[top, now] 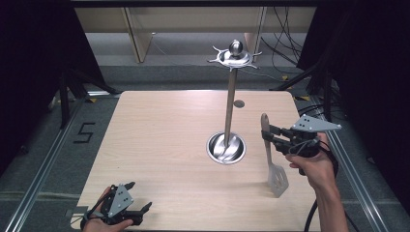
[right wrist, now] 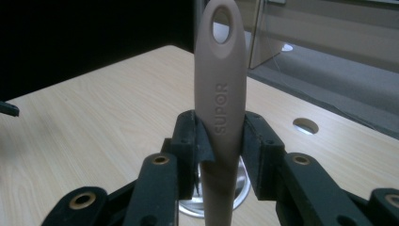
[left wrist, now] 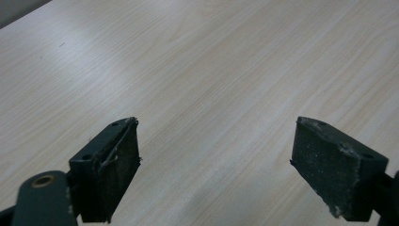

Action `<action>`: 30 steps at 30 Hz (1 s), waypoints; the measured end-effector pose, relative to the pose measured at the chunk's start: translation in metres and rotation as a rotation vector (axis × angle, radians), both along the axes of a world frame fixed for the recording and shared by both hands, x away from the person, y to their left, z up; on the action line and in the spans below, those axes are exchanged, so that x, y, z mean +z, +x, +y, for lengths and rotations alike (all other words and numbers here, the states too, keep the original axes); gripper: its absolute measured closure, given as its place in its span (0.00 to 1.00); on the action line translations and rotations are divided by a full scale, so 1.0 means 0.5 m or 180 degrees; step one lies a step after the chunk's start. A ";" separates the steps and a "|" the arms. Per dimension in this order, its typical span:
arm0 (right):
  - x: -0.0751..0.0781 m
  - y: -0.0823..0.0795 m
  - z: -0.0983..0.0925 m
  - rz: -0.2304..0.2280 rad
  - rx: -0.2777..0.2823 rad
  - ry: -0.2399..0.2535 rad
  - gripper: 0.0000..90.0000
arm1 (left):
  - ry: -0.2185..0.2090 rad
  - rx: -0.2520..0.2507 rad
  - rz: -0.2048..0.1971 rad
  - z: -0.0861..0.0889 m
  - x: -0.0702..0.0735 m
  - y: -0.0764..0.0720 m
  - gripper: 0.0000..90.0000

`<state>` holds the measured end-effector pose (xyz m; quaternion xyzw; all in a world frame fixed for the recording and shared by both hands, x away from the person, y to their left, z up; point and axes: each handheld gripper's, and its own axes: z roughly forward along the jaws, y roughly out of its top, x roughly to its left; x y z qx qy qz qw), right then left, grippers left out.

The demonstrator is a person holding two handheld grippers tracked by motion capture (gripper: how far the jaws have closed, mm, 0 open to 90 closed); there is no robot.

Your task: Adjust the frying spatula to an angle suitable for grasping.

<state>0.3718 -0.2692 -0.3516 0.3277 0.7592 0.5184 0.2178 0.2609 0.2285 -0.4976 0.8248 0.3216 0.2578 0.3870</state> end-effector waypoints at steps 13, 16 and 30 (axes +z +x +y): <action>0.024 0.002 0.002 -0.0108 0.0076 0.0177 0.77 | -0.0002 -0.0008 -0.0001 0.000 0.000 0.001 0.17; 0.028 0.005 0.005 -0.0150 0.0091 0.0262 0.77 | 0.0003 -0.0005 0.0001 0.001 0.000 0.000 0.17; 0.053 0.017 0.014 -0.0221 0.0110 0.0382 0.77 | 0.0025 0.0035 0.0039 0.005 0.000 0.003 0.17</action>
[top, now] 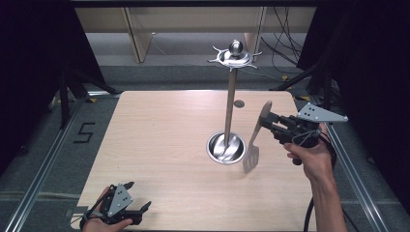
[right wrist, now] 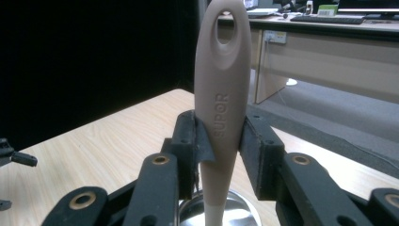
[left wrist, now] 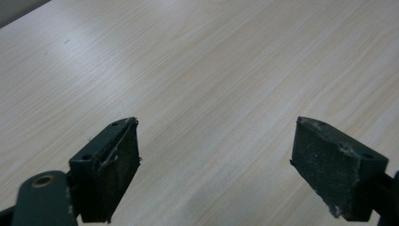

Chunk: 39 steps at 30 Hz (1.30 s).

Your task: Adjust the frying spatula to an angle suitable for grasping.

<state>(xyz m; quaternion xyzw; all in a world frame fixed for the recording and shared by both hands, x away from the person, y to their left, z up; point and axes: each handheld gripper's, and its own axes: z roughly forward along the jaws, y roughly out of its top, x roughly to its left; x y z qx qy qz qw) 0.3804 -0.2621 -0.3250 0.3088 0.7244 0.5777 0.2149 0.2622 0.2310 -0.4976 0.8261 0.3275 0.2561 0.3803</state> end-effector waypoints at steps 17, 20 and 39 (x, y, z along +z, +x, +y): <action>0.069 0.019 0.023 -0.0135 0.0037 -0.0039 0.77 | 0.0010 -0.0074 -0.0094 -0.002 -0.002 0.004 0.17; 0.082 0.027 0.023 -0.0133 0.0047 0.0011 0.77 | 0.0027 -0.0096 -0.0092 -0.002 -0.002 0.004 0.17; 0.135 0.042 0.038 -0.0155 0.0134 0.0056 0.77 | 0.0043 -0.0094 -0.0062 -0.001 -0.002 0.005 0.17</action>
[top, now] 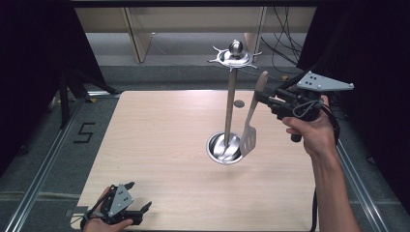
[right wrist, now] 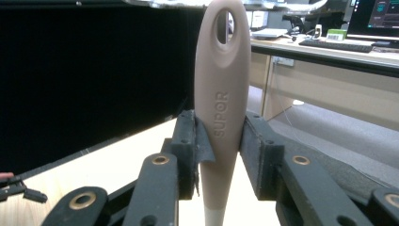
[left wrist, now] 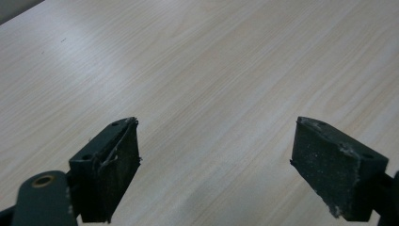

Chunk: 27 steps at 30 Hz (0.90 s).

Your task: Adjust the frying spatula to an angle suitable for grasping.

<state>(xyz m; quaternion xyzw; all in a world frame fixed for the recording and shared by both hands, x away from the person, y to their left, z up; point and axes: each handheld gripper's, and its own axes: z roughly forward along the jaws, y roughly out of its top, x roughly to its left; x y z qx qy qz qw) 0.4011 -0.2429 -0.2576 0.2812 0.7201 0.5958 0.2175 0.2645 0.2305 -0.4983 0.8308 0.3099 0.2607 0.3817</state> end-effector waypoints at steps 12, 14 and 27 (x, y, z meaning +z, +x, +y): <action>0.022 0.018 0.011 -0.0026 -0.0027 -0.0105 0.77 | 0.0005 -0.0001 0.0002 0.000 0.000 -0.001 0.17; 0.023 0.019 0.012 0.0021 0.0011 -0.0097 0.77 | 0.0002 -0.0010 -0.0009 0.000 0.000 0.000 0.17; 0.032 0.032 0.030 0.0063 -0.0002 -0.0206 0.77 | 0.0012 -0.0025 0.0002 -0.001 0.000 0.000 0.17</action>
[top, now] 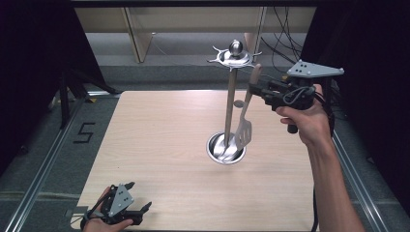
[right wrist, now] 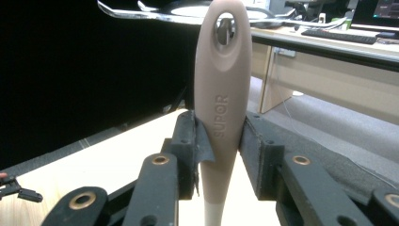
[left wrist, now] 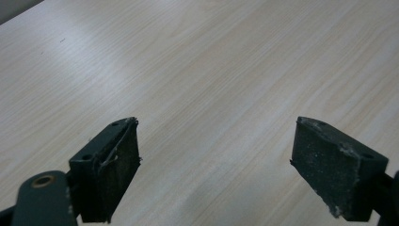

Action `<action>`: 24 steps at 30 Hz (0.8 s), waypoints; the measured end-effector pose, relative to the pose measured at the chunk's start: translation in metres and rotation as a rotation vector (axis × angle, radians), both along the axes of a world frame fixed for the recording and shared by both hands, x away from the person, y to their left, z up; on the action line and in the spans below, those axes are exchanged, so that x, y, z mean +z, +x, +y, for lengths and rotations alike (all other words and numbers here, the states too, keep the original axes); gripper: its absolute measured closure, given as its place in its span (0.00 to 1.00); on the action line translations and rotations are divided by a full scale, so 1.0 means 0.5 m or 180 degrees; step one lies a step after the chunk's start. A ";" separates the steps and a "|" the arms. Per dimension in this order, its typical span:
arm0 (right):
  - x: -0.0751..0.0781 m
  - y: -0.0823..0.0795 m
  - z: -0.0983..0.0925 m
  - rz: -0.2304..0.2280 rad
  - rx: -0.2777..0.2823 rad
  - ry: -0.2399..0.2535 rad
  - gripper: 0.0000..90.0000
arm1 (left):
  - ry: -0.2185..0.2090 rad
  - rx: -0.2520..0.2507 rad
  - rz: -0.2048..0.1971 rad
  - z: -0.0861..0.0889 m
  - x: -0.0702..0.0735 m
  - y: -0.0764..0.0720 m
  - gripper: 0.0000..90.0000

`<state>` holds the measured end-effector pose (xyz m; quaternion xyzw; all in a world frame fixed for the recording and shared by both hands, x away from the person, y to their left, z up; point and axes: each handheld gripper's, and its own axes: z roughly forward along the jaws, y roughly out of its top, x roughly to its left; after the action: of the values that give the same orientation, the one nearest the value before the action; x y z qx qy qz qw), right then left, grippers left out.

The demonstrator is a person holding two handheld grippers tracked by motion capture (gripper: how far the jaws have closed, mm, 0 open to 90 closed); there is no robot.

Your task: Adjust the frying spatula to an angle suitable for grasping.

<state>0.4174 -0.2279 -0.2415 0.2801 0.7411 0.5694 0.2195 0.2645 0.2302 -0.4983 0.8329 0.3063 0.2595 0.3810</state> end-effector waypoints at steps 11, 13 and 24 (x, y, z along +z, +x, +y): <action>-0.008 0.010 0.012 0.0095 0.0002 0.0056 0.76 | -0.0055 0.0105 0.0047 -0.002 -0.003 -0.005 0.17; -0.008 0.011 0.013 0.0088 0.0010 0.0069 0.76 | -0.0011 0.0011 -0.0016 -0.001 -0.001 0.000 0.17; -0.016 -0.008 -0.007 0.0040 -0.0021 0.0256 0.70 | -0.0003 0.0004 0.0000 0.000 0.000 0.000 0.17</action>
<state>0.4134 -0.2313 -0.2495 0.2948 0.7180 0.5962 0.2053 0.2642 0.2304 -0.4982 0.8325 0.3069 0.2596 0.3812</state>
